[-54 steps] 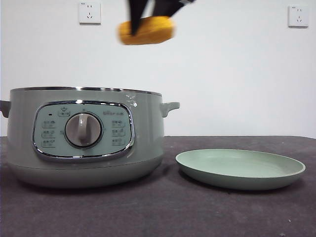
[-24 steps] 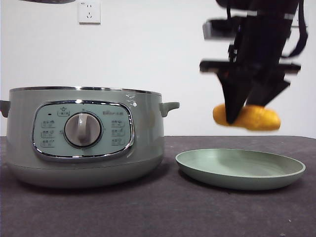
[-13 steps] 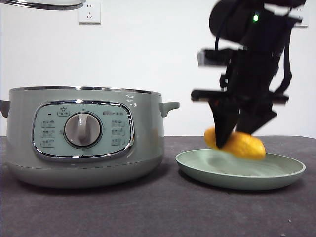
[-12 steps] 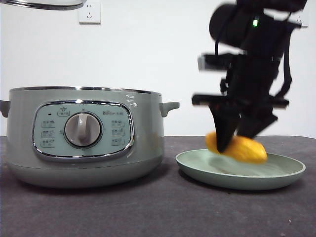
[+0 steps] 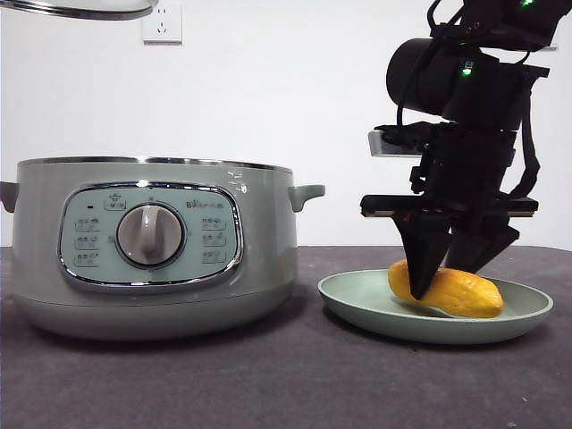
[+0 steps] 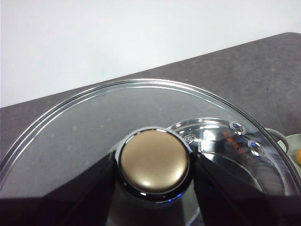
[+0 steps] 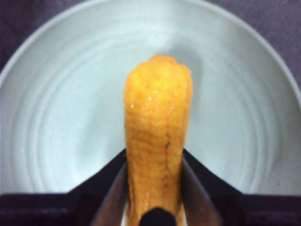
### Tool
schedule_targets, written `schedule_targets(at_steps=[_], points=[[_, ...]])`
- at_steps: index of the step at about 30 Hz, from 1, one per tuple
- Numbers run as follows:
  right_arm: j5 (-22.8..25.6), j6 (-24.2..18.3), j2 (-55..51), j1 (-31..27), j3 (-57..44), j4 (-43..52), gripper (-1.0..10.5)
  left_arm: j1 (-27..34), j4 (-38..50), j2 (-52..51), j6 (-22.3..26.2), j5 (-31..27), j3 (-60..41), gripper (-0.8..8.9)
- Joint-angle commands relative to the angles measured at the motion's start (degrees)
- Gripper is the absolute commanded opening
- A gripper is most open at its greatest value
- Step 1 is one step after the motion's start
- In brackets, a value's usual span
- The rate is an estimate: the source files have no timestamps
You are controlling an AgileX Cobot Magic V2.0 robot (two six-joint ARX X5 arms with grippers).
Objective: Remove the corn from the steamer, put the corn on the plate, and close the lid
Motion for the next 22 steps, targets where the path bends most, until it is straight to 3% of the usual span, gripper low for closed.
schedule_targets(at_steps=[1,17,22], points=[[0.1,1.2,0.1,-0.1,-0.5,-0.4,4.8,0.0,3.0,0.3,0.0,0.5,0.6,-0.09],[0.1,0.9,-17.6,-0.7,-0.5,-5.3,4.7,-0.5,10.7,14.1,-4.1,11.1,0.6,-0.09],[0.3,0.7,-23.3,-1.0,-0.5,-7.7,4.7,-1.4,13.4,20.0,-4.4,11.7,0.6,-0.09]])
